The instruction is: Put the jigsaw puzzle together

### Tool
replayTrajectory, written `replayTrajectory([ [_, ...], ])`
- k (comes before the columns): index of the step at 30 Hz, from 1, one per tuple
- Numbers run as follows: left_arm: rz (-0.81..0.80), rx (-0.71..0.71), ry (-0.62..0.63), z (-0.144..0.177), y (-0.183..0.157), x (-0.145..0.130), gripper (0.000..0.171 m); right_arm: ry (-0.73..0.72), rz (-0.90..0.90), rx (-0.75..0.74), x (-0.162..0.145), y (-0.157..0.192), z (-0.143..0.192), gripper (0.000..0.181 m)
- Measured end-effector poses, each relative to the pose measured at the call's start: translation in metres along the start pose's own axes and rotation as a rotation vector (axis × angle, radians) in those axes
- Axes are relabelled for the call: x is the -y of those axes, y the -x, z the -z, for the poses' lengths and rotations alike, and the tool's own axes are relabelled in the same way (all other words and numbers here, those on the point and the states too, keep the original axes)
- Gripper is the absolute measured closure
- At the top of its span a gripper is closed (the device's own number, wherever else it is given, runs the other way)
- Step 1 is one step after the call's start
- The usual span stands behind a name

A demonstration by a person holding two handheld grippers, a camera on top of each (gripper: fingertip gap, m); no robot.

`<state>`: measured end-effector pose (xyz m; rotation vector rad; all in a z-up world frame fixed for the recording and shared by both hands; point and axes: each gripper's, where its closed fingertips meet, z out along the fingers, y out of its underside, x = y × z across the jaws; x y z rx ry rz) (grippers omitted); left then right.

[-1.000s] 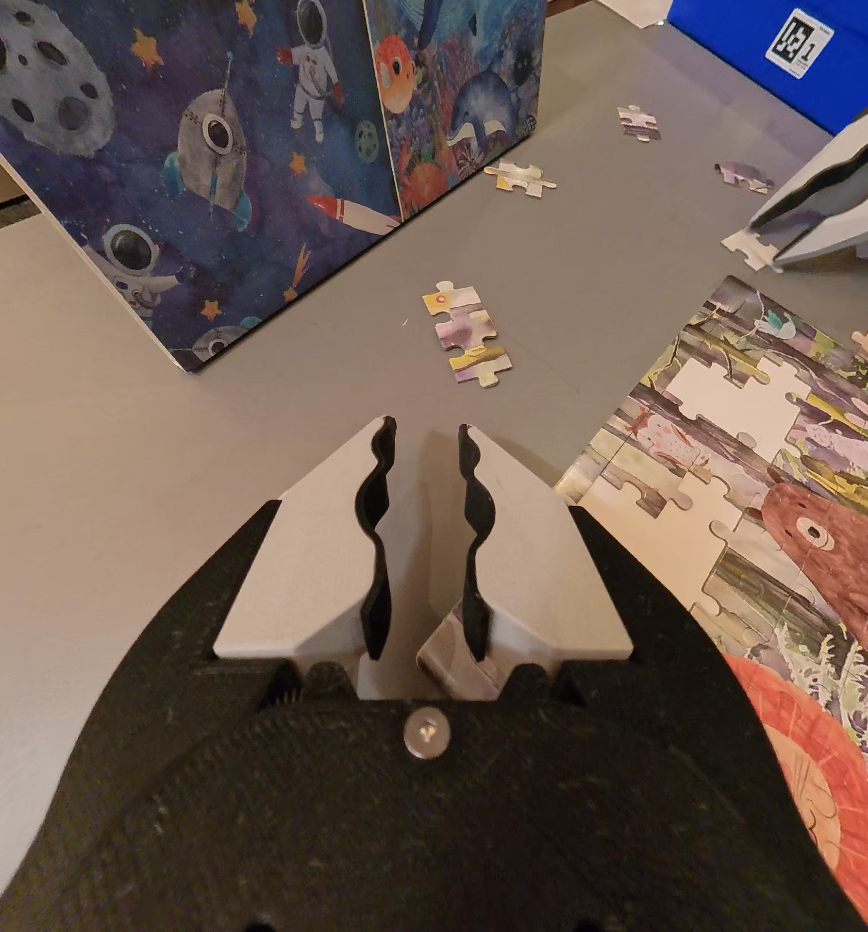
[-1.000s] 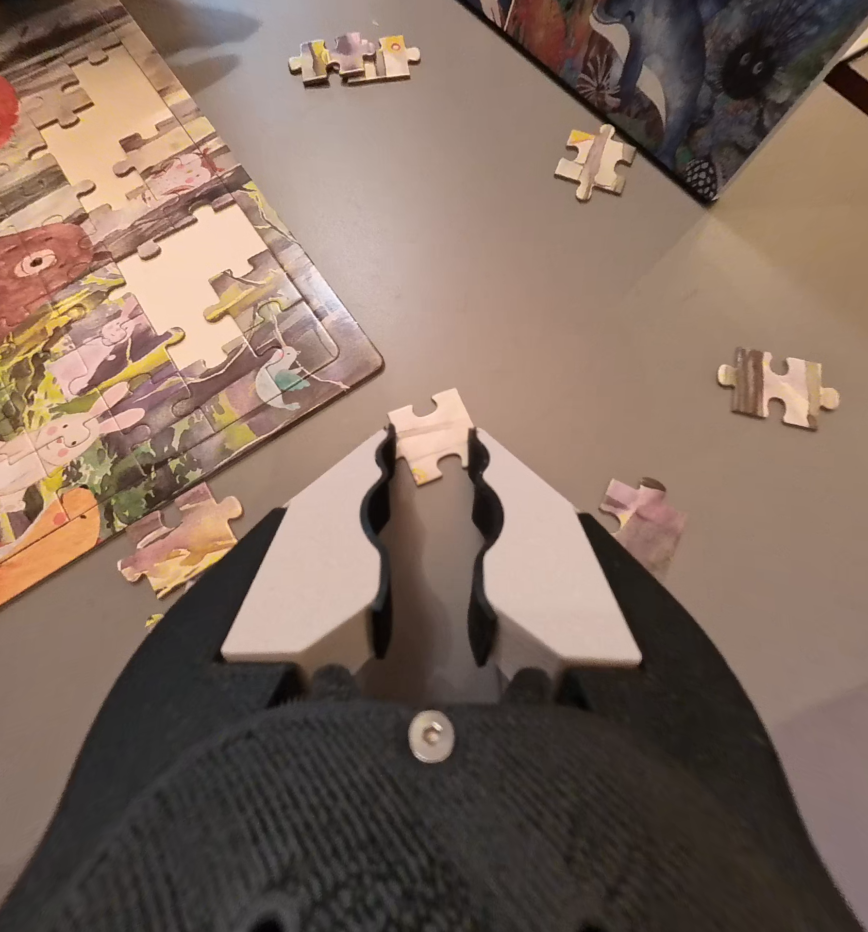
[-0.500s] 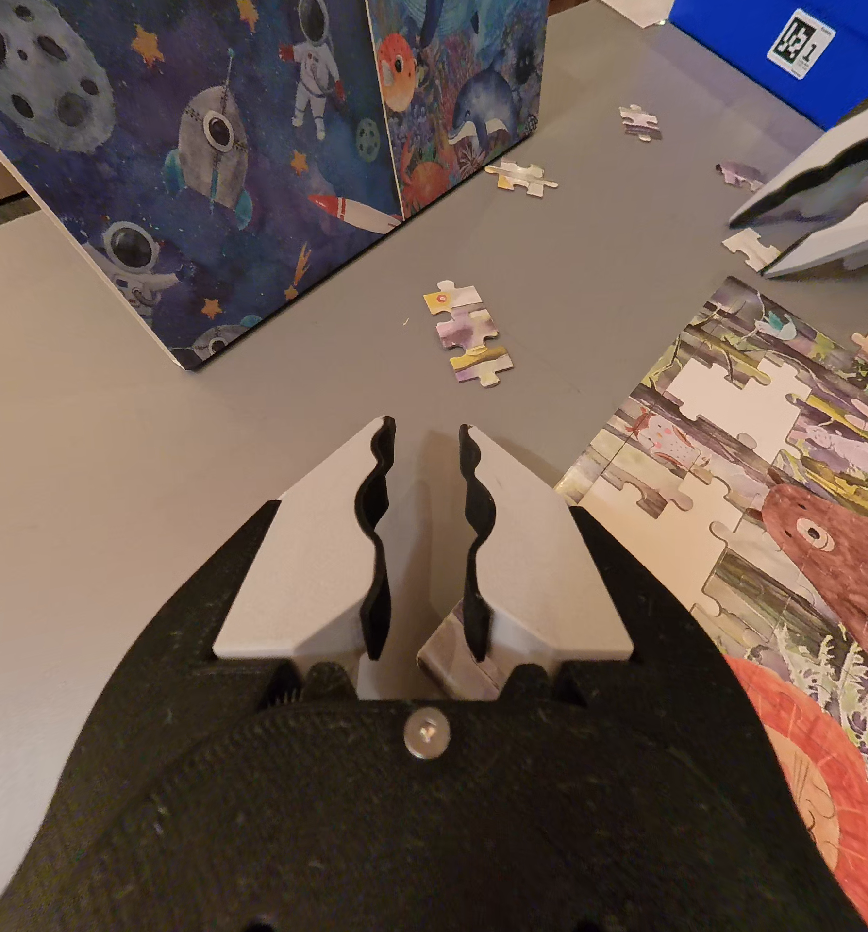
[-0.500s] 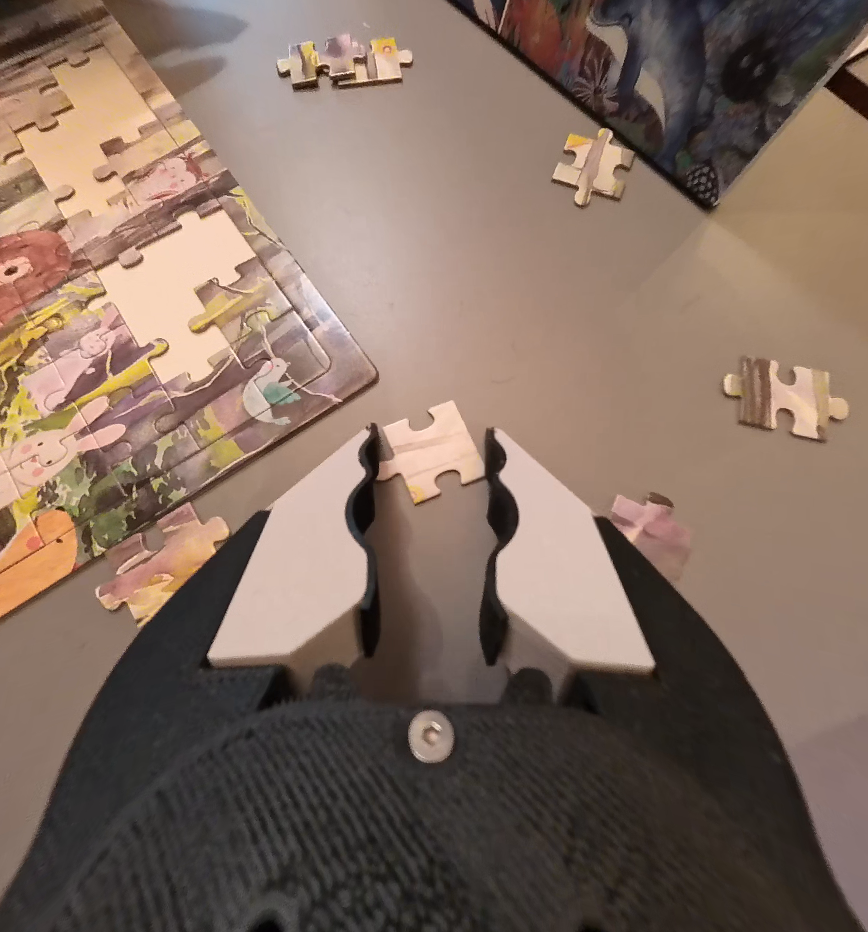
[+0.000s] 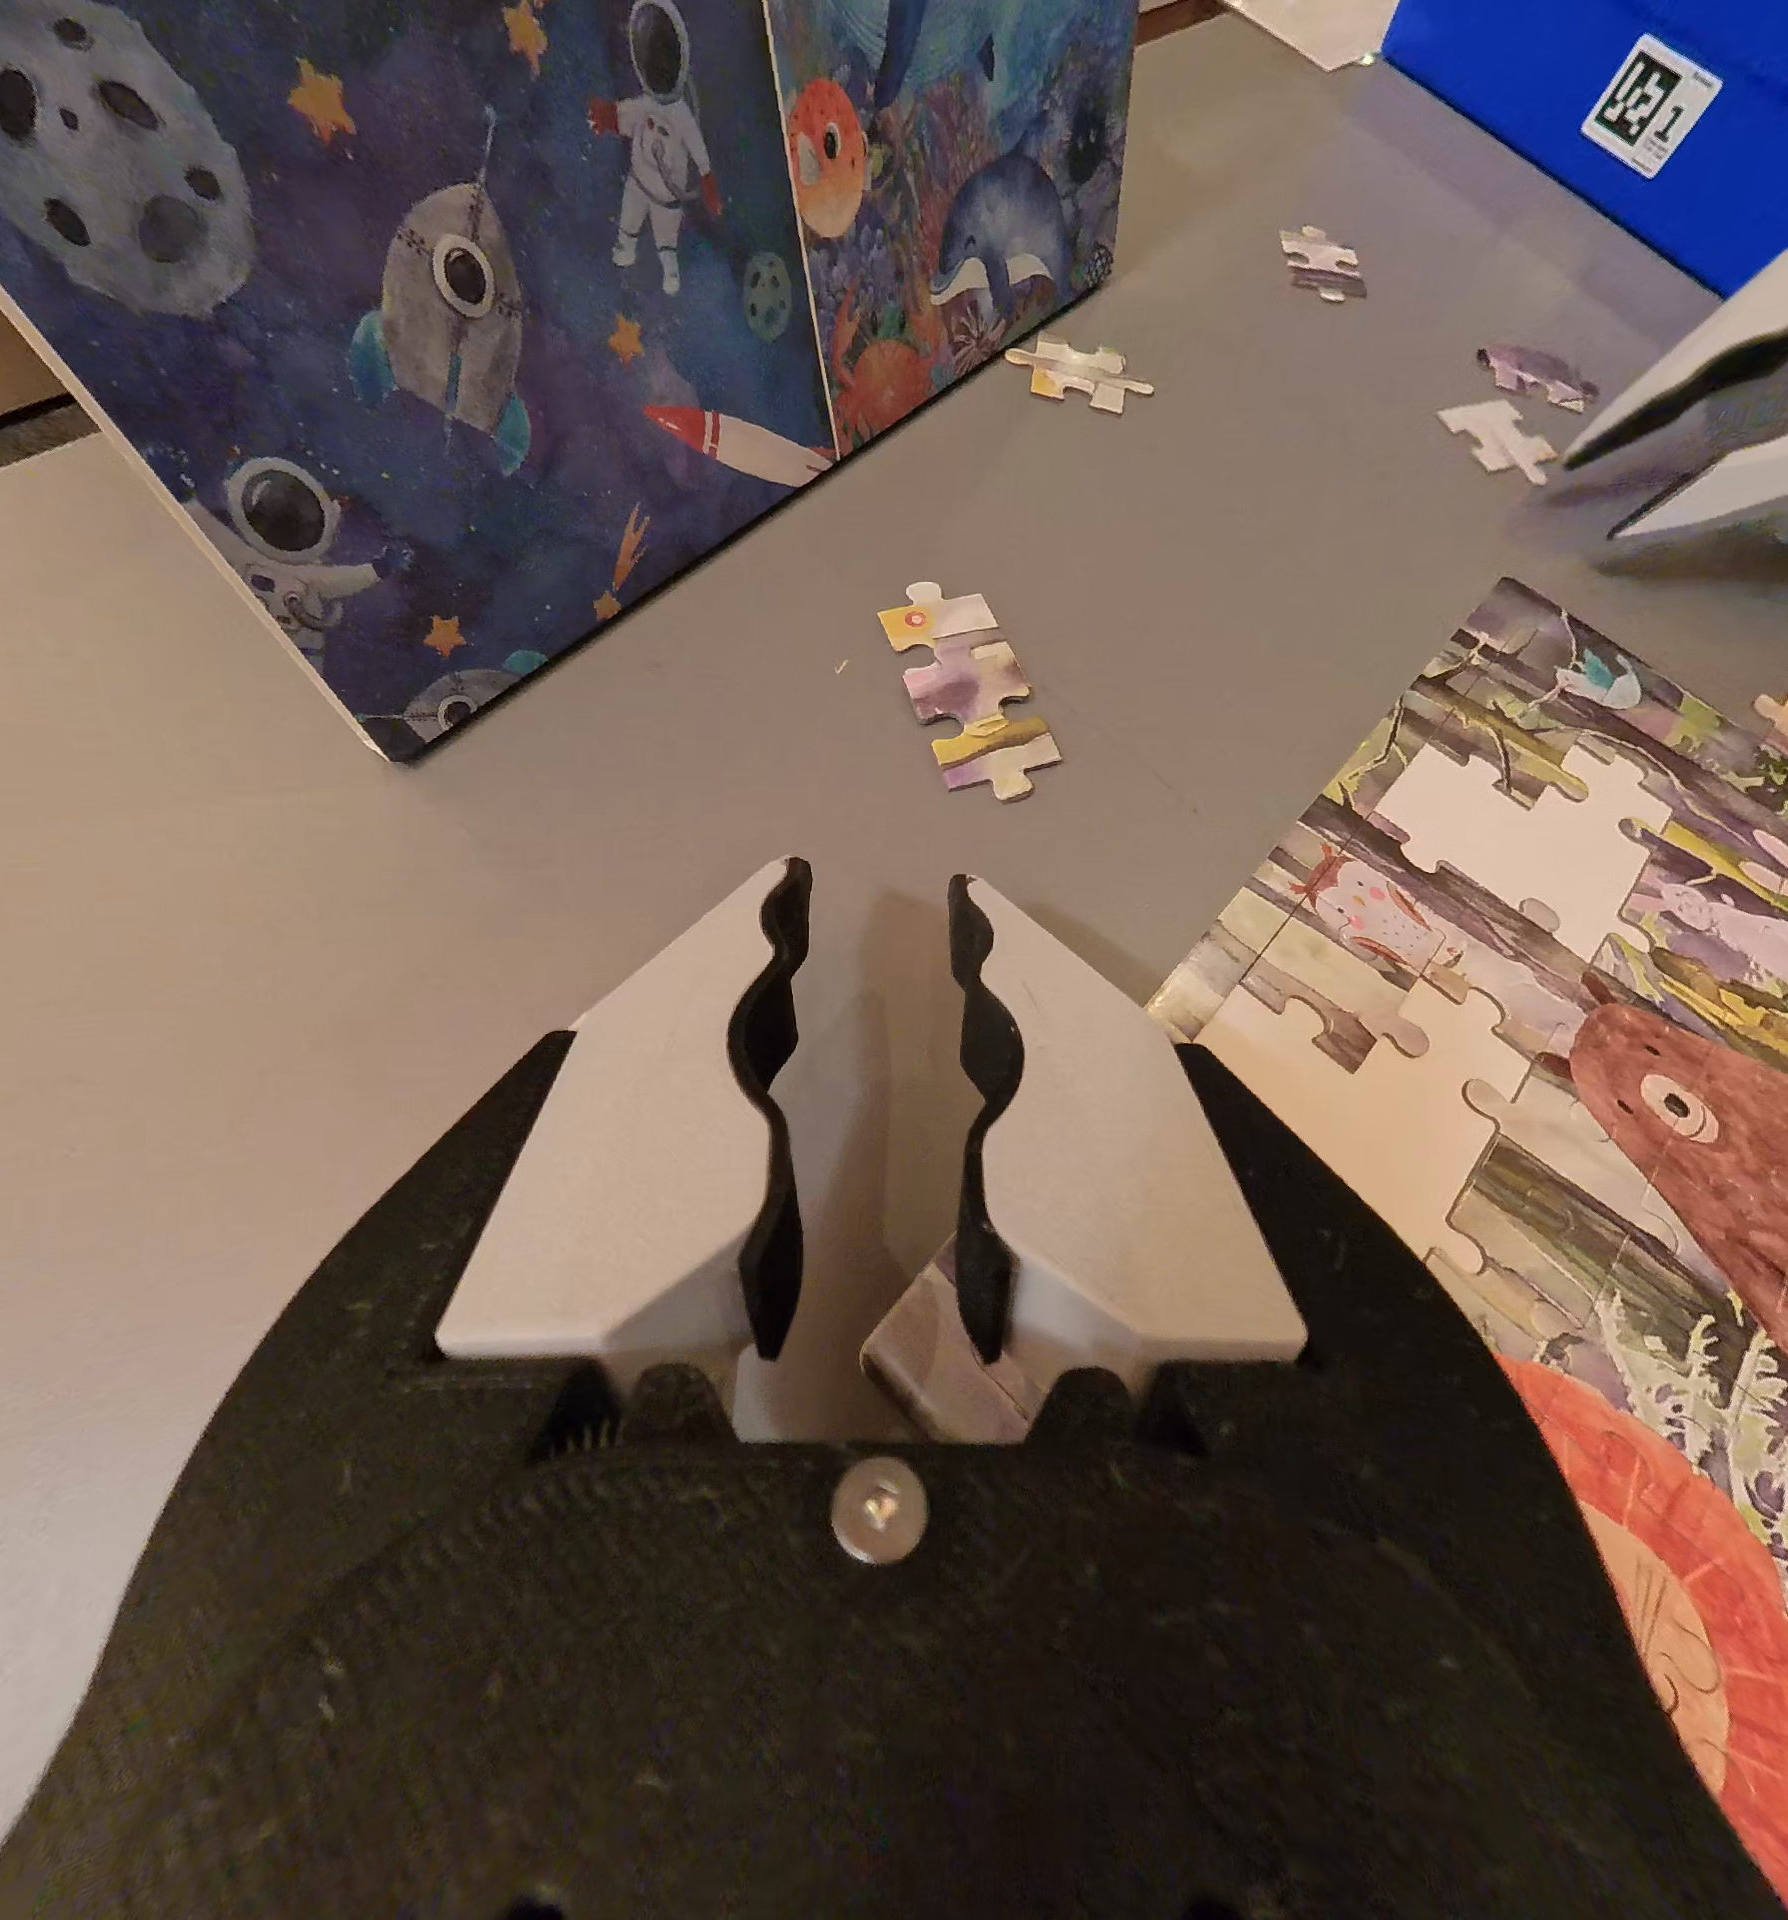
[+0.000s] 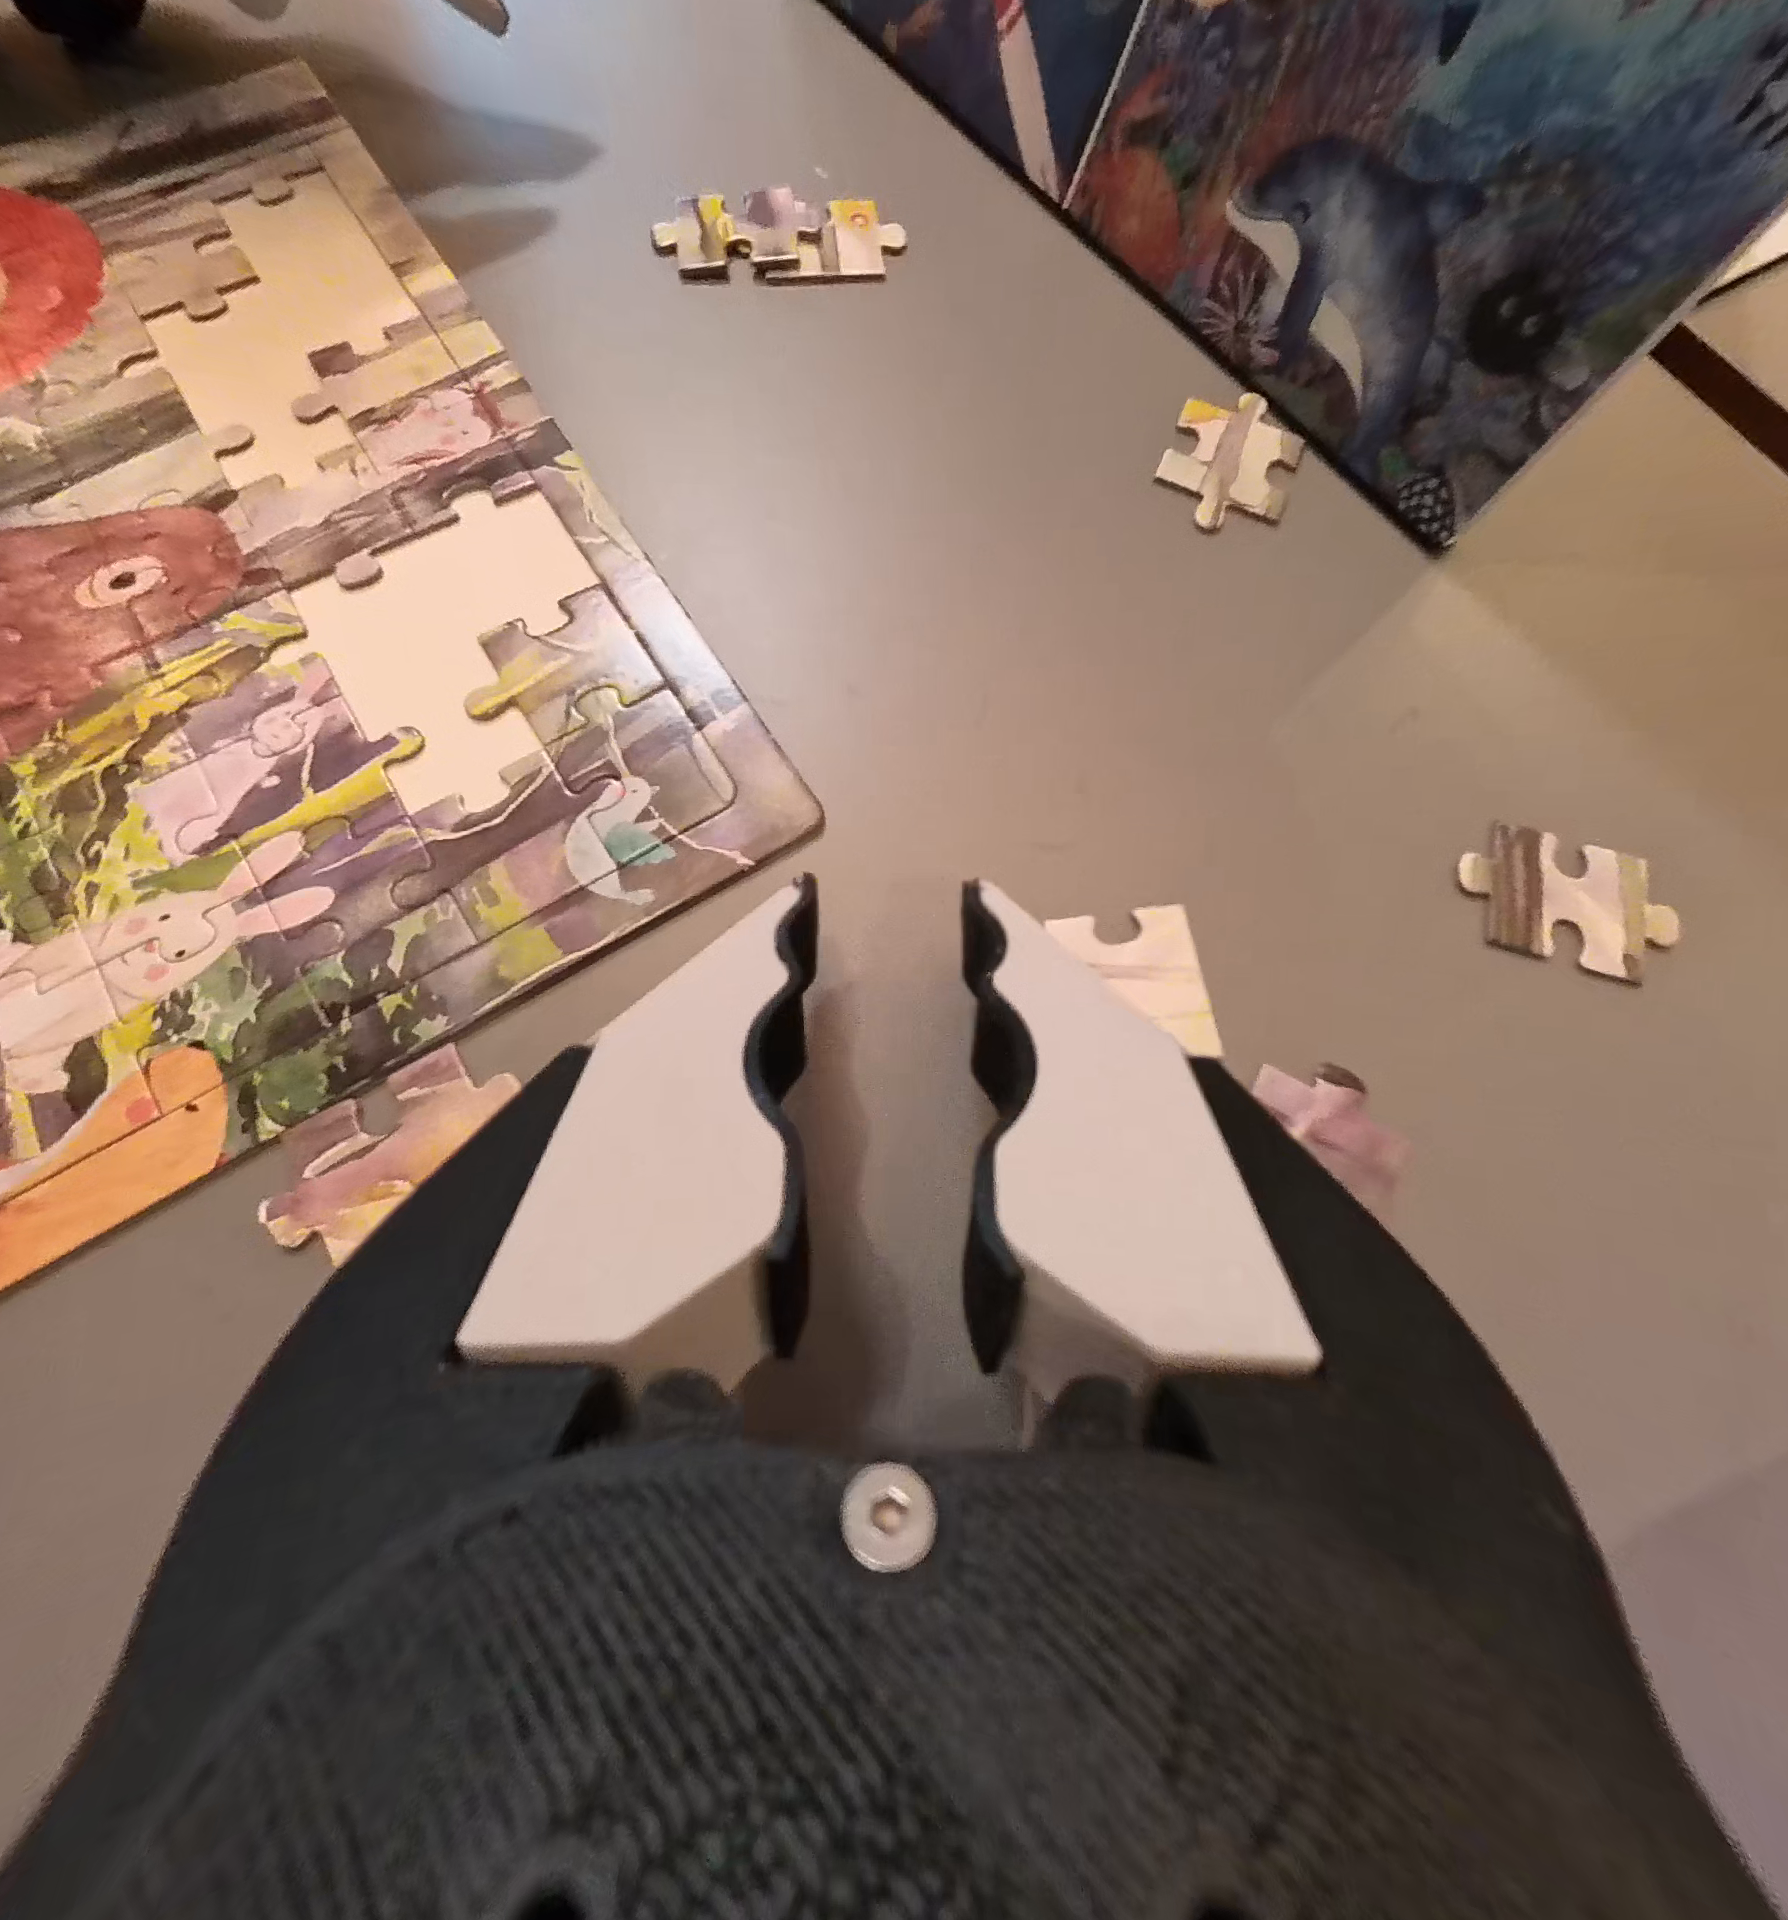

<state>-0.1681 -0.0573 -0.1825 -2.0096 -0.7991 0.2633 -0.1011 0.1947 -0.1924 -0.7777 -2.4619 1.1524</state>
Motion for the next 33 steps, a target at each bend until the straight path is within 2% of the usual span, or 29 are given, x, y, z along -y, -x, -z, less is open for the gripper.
replayTrajectory([
  [5, -0.003, 0.0, 0.001, 0.0, 0.0, 0.0, 0.147, 0.011, -0.078, -0.133, -0.007, -0.03, 0.006, 0.14],
  [9, -0.005, -0.001, 0.004, 0.0, -0.001, 0.0, 0.147, 0.071, -0.159, -0.225, -0.026, -0.054, 0.007, 0.127],
  [12, -0.008, 0.0, 0.005, 0.0, -0.001, -0.001, 0.147, 0.066, -0.191, -0.113, -0.026, -0.038, 0.003, 0.128],
  [14, -0.01, 0.001, 0.005, 0.0, -0.001, -0.001, 0.147, 0.08, -0.156, -0.018, -0.026, -0.02, 0.006, 0.142],
  [16, -0.008, 0.0, 0.004, 0.0, -0.001, 0.0, 0.147, 0.082, -0.135, 0.082, -0.024, -0.001, 0.009, 0.149],
  [21, -0.007, -0.001, 0.003, 0.0, -0.001, -0.001, 0.147, 0.022, -0.132, 0.005, -0.012, -0.014, 0.008, 0.138],
  [26, -0.008, 0.002, 0.007, 0.0, -0.001, -0.001, 0.147, 0.074, -0.113, -0.036, -0.012, -0.009, -0.005, 0.127],
  [30, 0.001, -0.002, 0.003, 0.0, 0.0, -0.001, 0.147, 0.111, -0.111, -0.055, -0.01, -0.001, -0.015, 0.128],
  [32, 0.003, -0.003, 0.004, 0.0, 0.0, -0.001, 0.147, 0.11, -0.134, -0.076, -0.009, -0.004, -0.016, 0.134],
  [33, 0.003, -0.003, 0.005, 0.0, 0.0, -0.001, 0.147, 0.11, -0.145, -0.082, -0.01, -0.006, -0.015, 0.143],
])
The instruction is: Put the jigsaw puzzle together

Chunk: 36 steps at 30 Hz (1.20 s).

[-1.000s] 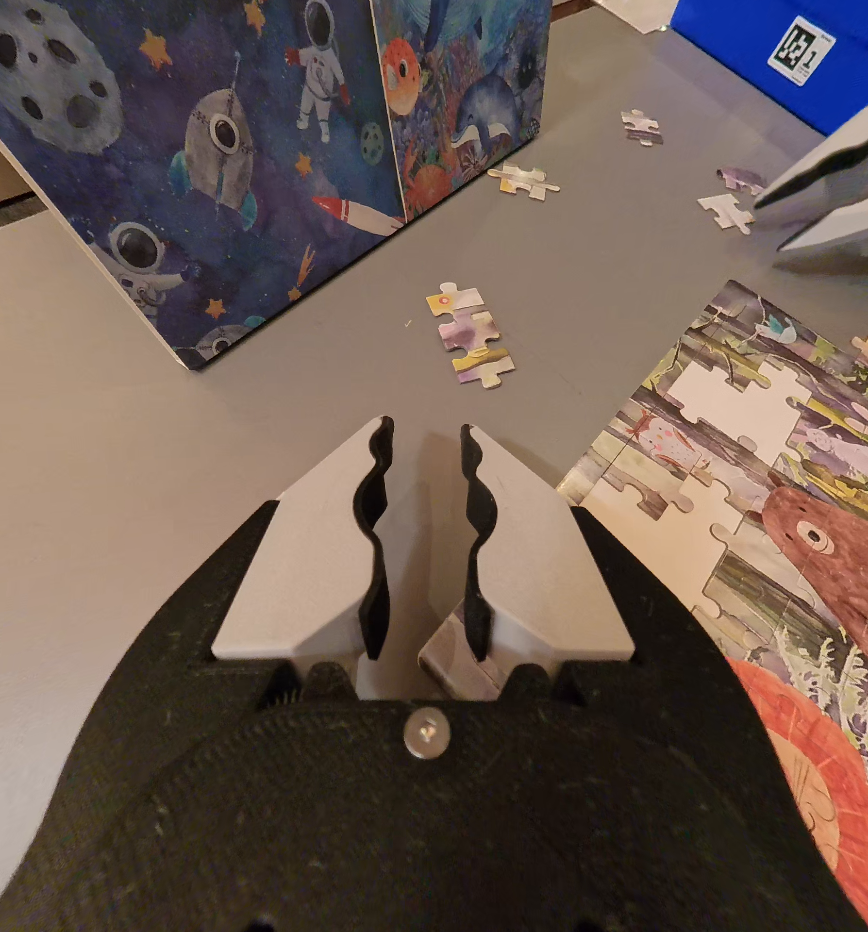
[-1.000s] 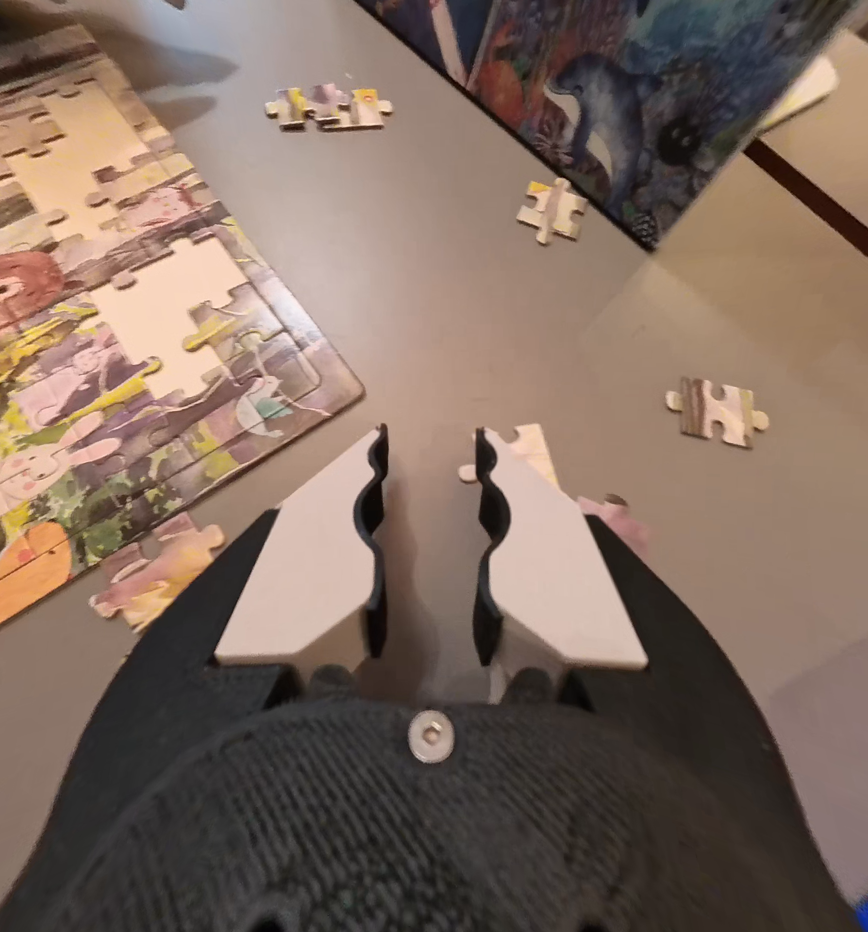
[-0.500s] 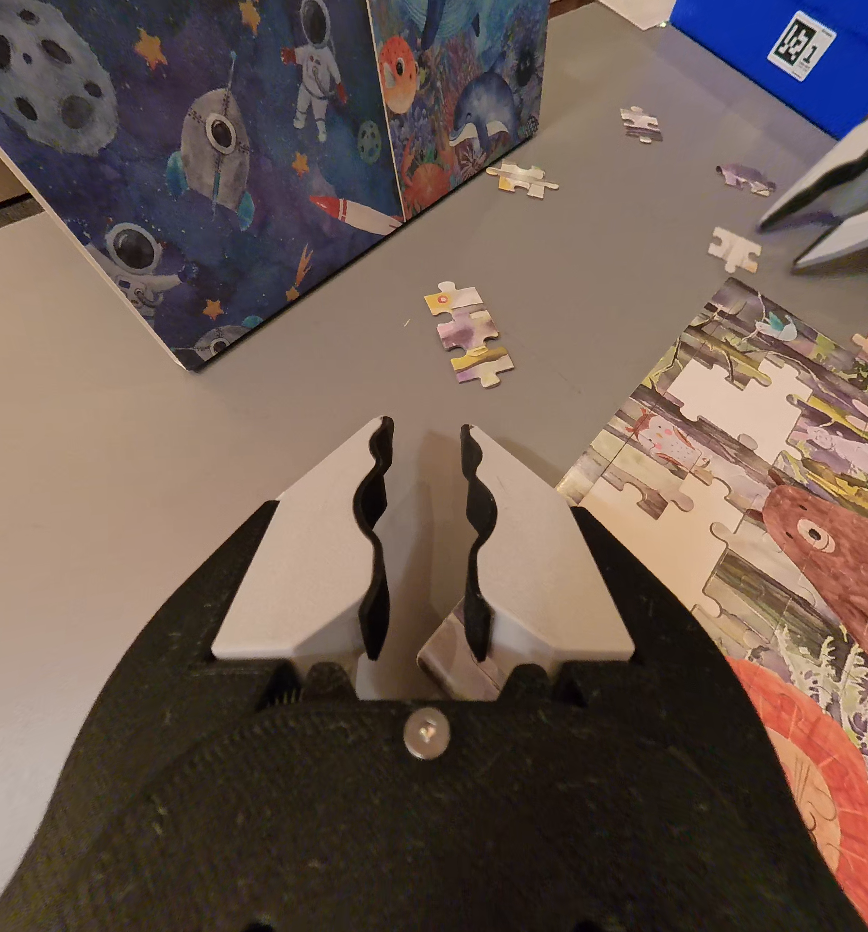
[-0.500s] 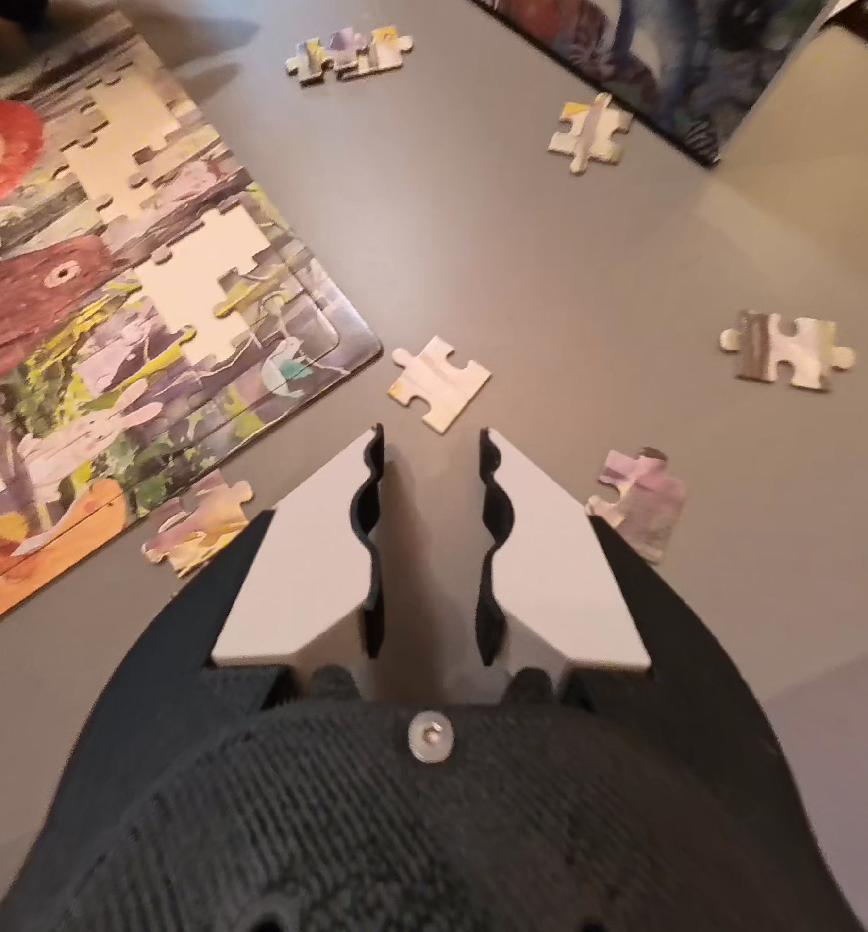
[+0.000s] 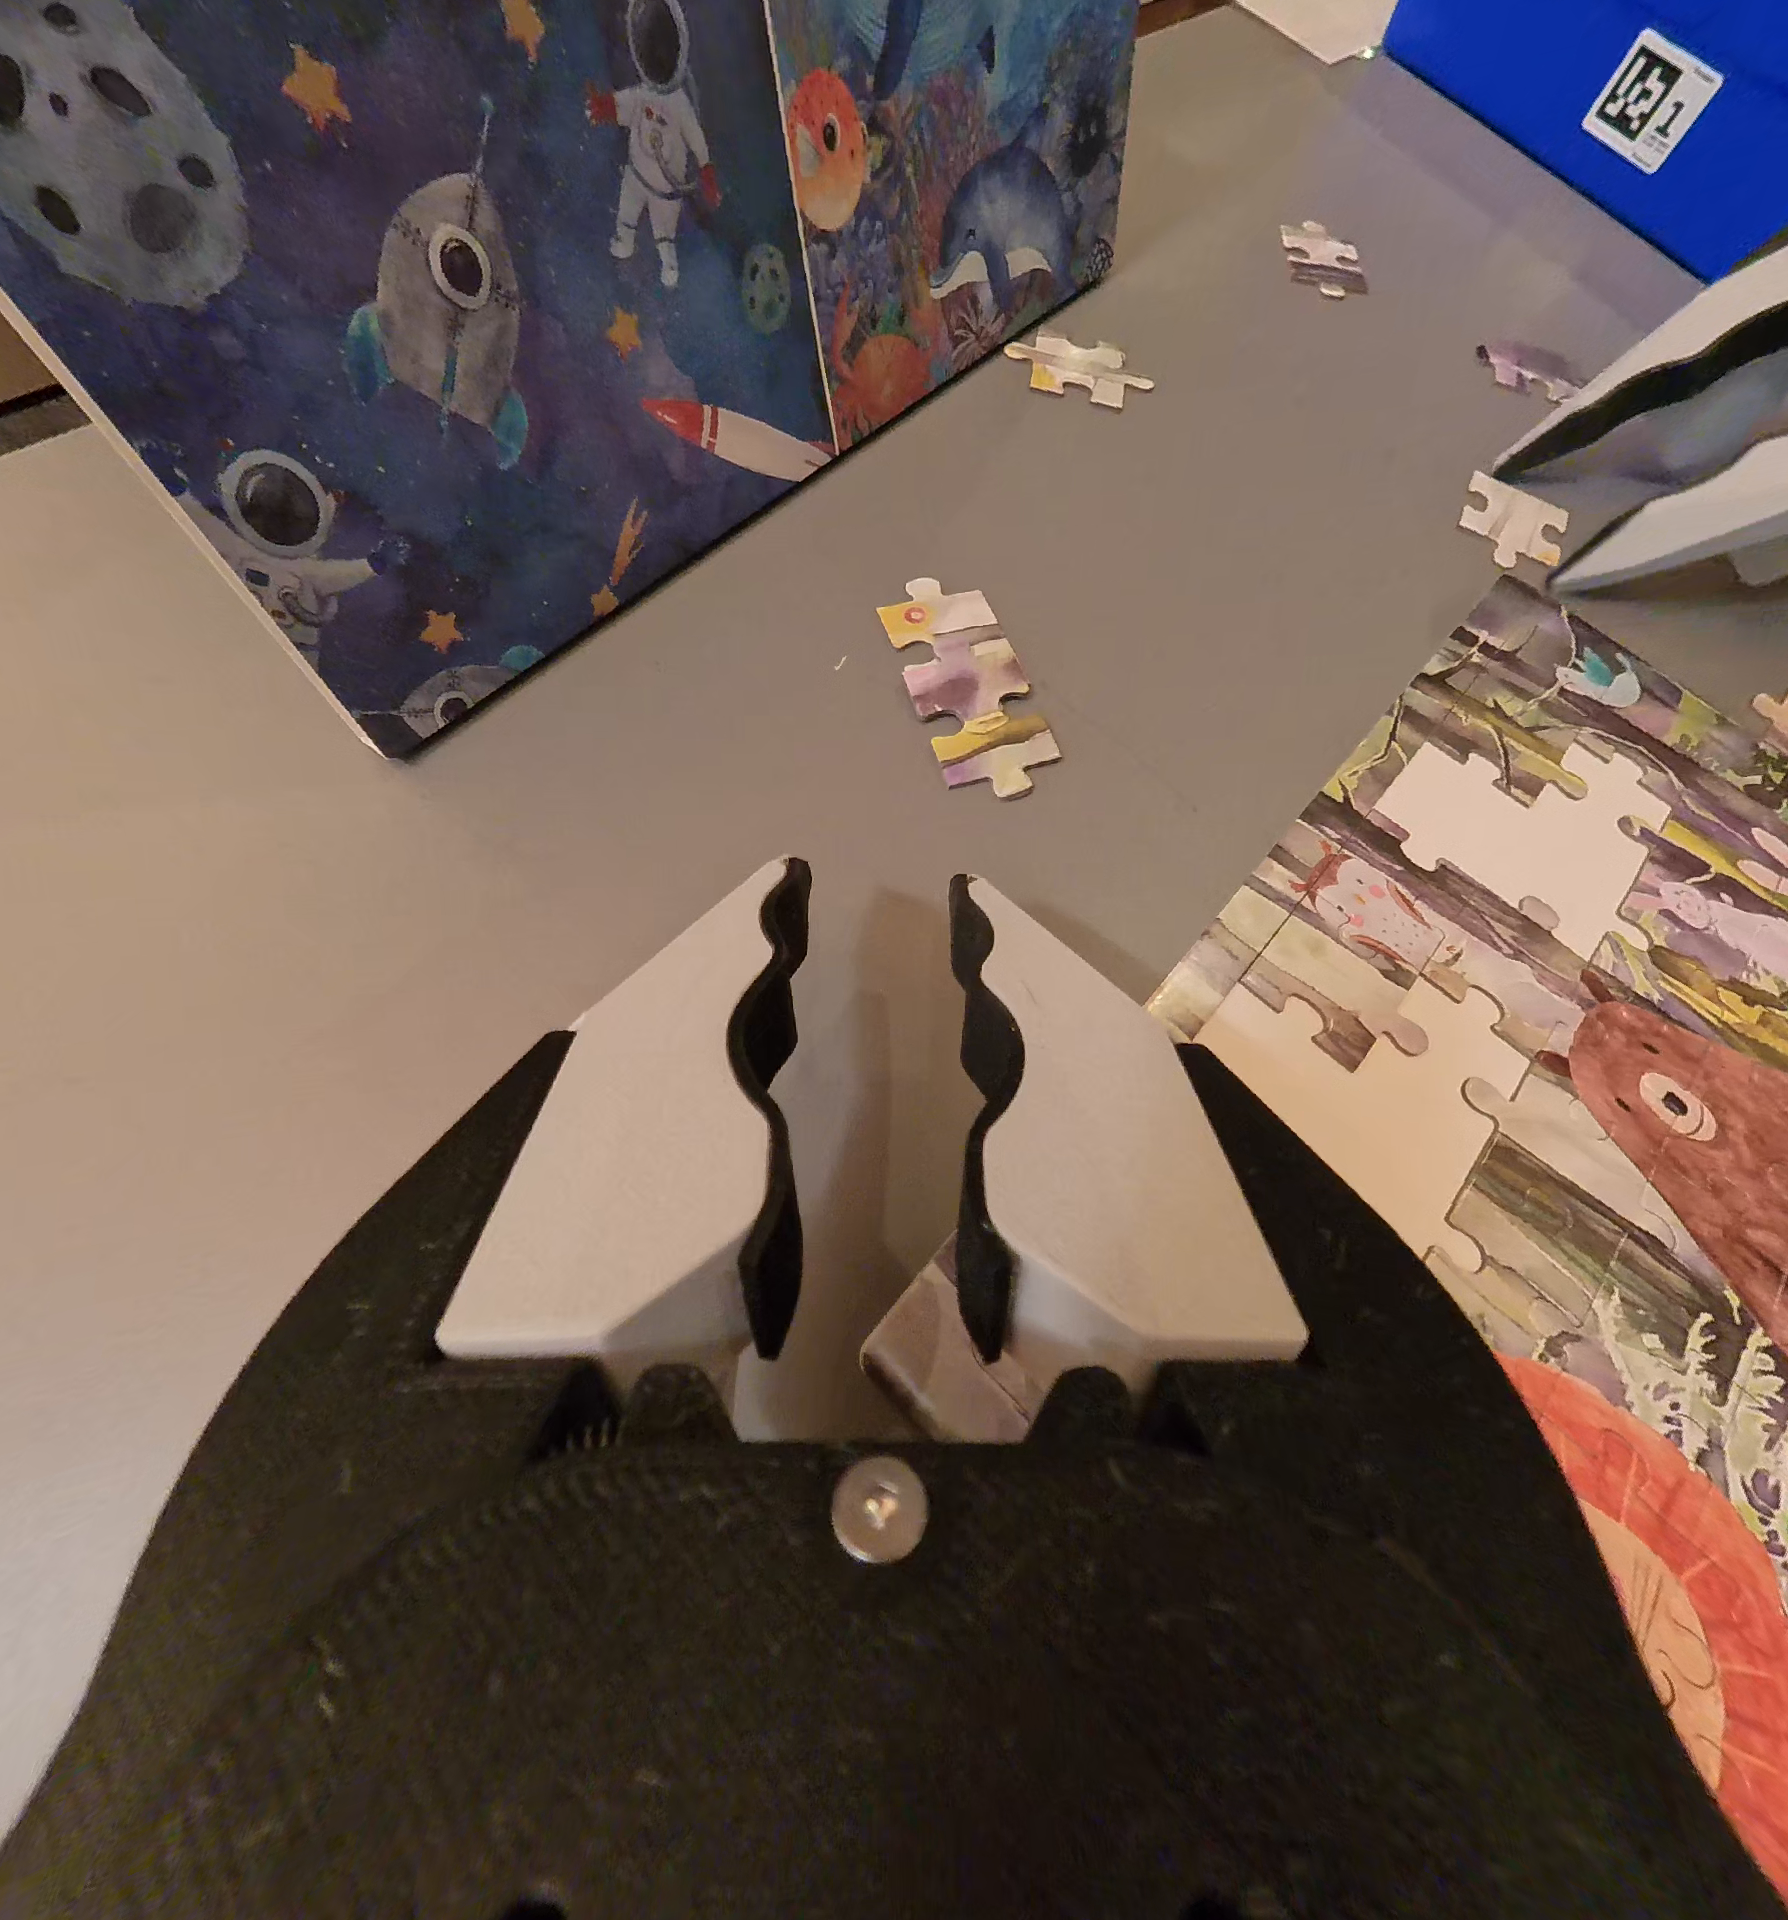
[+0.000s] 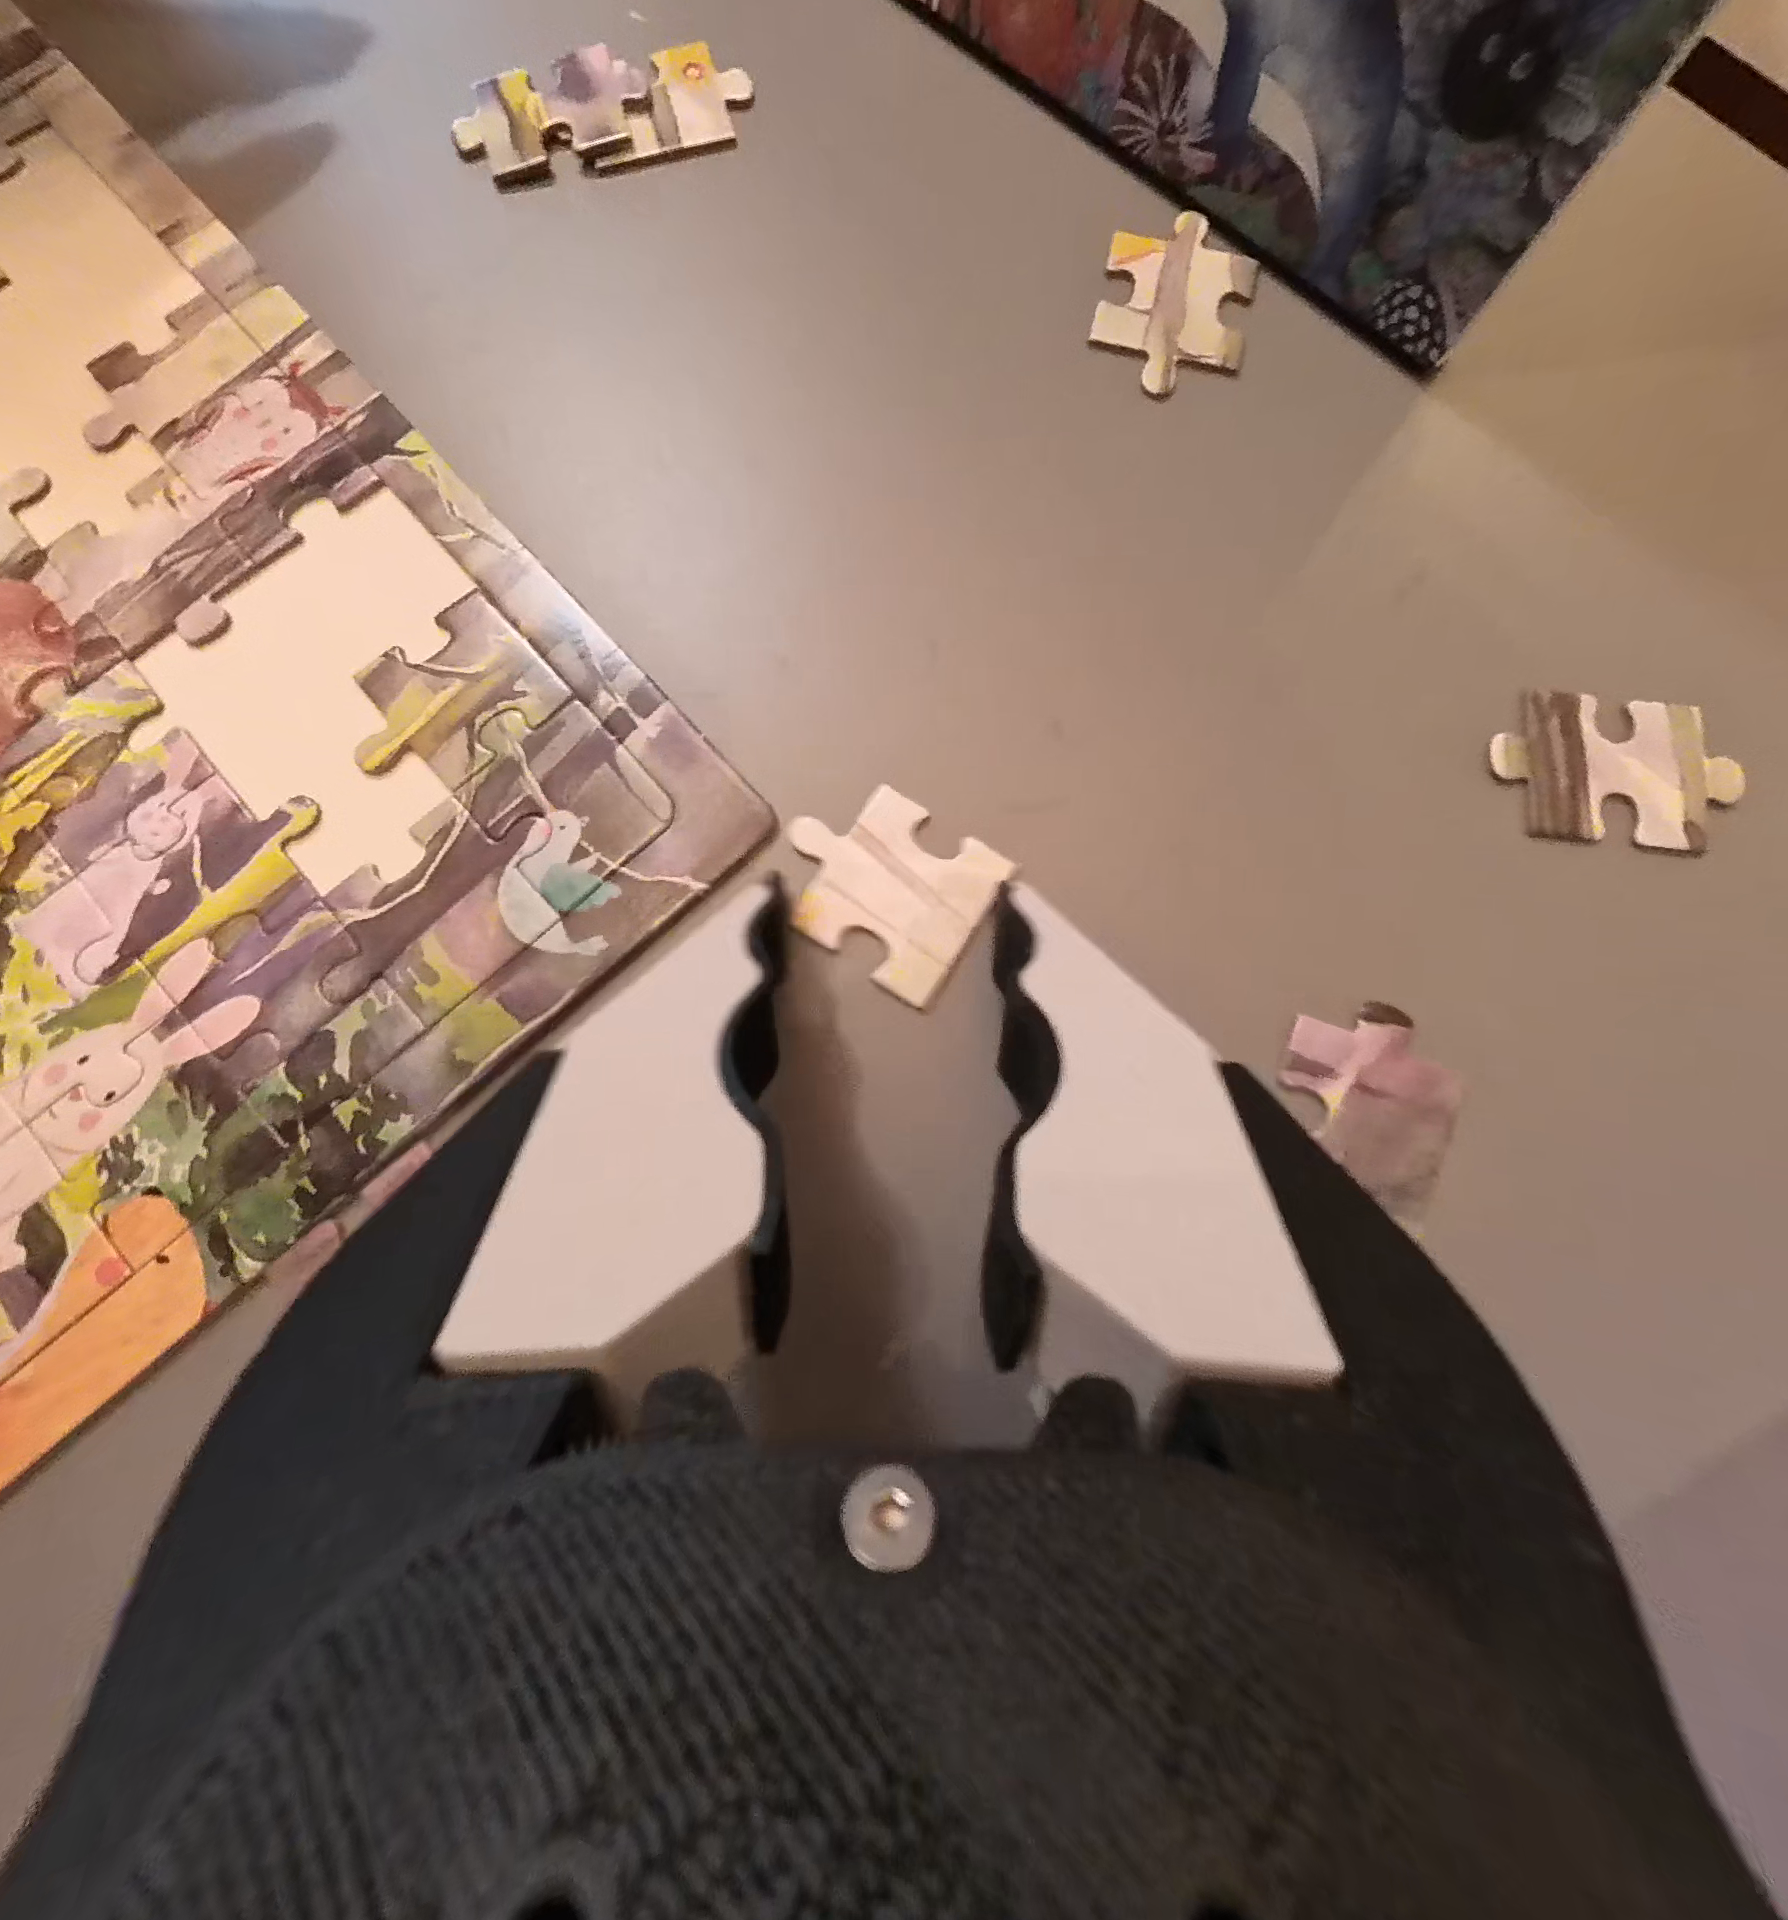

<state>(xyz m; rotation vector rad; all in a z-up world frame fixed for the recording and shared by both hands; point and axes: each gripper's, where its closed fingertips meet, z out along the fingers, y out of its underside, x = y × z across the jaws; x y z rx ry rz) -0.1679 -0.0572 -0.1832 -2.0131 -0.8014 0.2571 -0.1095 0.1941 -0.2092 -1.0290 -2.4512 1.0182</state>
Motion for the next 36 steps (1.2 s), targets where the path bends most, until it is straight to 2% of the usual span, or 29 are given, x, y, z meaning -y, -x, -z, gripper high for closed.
replayTrajectory([
  [13, -0.007, 0.002, 0.002, 0.0, 0.0, 0.0, 0.147, -0.001, -0.006, 0.076, -0.002, 0.006, 0.005, 0.148],
  [14, -0.009, 0.003, 0.002, 0.0, -0.001, 0.0, 0.147, -0.007, -0.003, 0.08, -0.002, 0.006, 0.006, 0.153],
  [15, -0.011, 0.004, 0.003, 0.0, -0.001, 0.0, 0.147, -0.022, 0.004, 0.09, 0.001, 0.007, 0.008, 0.177],
  [16, -0.014, 0.005, 0.003, 0.0, -0.001, 0.0, 0.147, -0.041, 0.005, 0.091, 0.004, 0.007, 0.01, 0.178],
  [19, -0.017, 0.006, 0.004, -0.001, -0.001, 0.0, 0.147, -0.052, -0.006, 0.094, 0.006, 0.006, 0.014, 0.163],
  [28, -0.017, 0.007, 0.004, -0.001, -0.001, 0.0, 0.147, -0.051, -0.005, -0.087, 0.001, -0.027, 0.009, 0.134],
  [32, -0.018, 0.008, 0.005, -0.001, -0.001, 0.0, 0.147, -0.042, -0.019, -0.064, -0.003, -0.031, 0.004, 0.131],
  [34, -0.015, 0.007, 0.004, -0.001, -0.001, 0.0, 0.147, -0.057, -0.03, -0.024, -0.002, -0.031, 0.003, 0.135],
  [36, -0.013, 0.007, 0.003, -0.001, -0.001, 0.0, 0.147, -0.057, -0.016, -0.009, -0.003, -0.031, 0.004, 0.148],
])
